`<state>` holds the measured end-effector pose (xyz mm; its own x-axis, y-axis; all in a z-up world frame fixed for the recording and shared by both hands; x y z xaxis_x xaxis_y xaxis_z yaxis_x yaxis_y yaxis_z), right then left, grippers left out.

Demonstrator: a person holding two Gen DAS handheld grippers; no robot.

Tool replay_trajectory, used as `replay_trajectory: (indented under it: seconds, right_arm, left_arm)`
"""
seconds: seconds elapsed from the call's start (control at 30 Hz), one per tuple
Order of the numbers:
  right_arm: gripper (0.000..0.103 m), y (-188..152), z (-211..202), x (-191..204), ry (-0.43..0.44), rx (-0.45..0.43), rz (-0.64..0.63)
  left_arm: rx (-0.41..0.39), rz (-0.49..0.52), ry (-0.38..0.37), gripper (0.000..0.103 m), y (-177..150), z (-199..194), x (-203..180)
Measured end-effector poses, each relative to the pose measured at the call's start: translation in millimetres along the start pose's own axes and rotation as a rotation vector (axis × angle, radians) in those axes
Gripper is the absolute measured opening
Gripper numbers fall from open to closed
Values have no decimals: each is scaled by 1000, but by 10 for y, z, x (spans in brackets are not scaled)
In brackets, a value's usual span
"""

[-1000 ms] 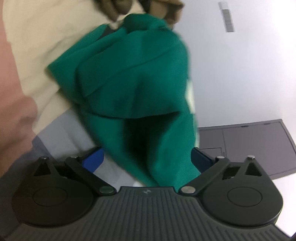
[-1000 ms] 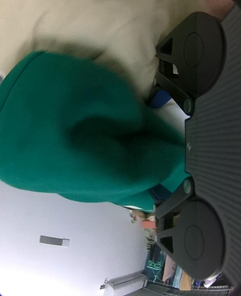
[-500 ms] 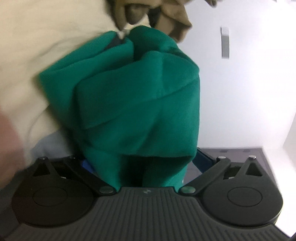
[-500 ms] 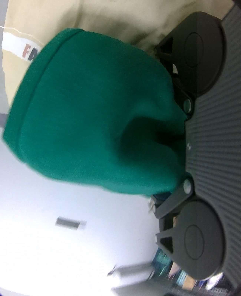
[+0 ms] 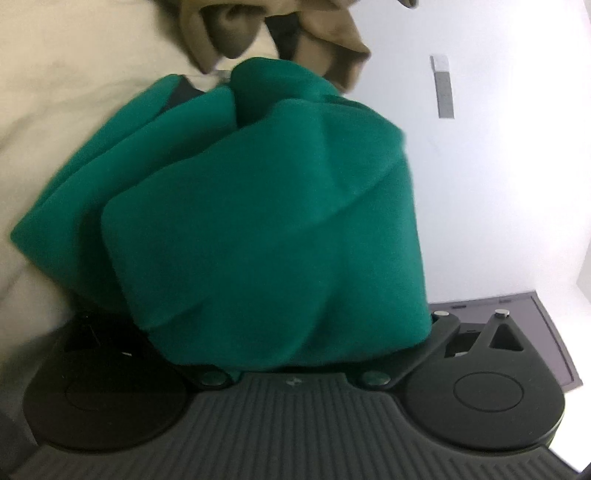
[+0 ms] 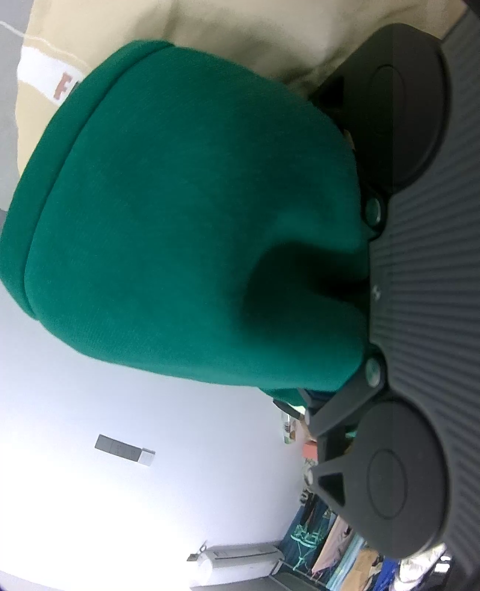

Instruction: Fold large clothes

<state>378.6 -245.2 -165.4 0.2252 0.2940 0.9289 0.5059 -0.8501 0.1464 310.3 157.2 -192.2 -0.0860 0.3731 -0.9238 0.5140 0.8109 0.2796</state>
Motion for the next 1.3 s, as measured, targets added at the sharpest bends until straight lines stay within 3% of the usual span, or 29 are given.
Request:
replay_trajectory:
  seconds: [0.2, 0.3, 0.33, 0.4, 0.5, 0.7, 1.0, 1.3]
  right_arm:
    - [94, 123, 184, 128, 11, -24, 45]
    - [93, 132, 262, 133, 12, -29, 25]
    - [91, 128, 261, 147, 13, -29, 16]
    - [68, 134, 238, 188, 17, -26, -4]
    - [50, 166, 134, 307, 22, -16, -85]
    - [41, 99, -116, 537, 24, 22, -224]
    - [41, -114, -771, 741, 23, 65, -283]
    - [41, -96, -1513, 958, 56, 22, -292]
  left_arm:
    - [-16, 6, 3, 101, -3, 47, 36]
    - [-18, 52, 47, 80, 5, -7, 31]
    - [-23, 54, 45, 73, 19, -8, 32]
    - [-25, 77, 48, 61, 29, -64, -6]
    - [-27, 166, 81, 49, 6, -121, -117]
    - [-21, 257, 74, 37, -41, -329, -299]
    - [21, 332, 78, 35, -360, -884, -659]
    - [65, 366, 12, 35, -924, -1395, -1193]
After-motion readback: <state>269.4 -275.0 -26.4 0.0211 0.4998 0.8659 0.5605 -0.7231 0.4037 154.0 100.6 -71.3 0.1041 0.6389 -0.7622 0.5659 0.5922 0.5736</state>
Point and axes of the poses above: each gripper's, at about its wrist camera, not at the fingertips, and z roughly the way its jaws point, x to its left, y to its top, the point moved 9 cm from there along z, roughly the way its jaws point, and after that the axes turned 13 degrees about z, right-handed, at the moved point
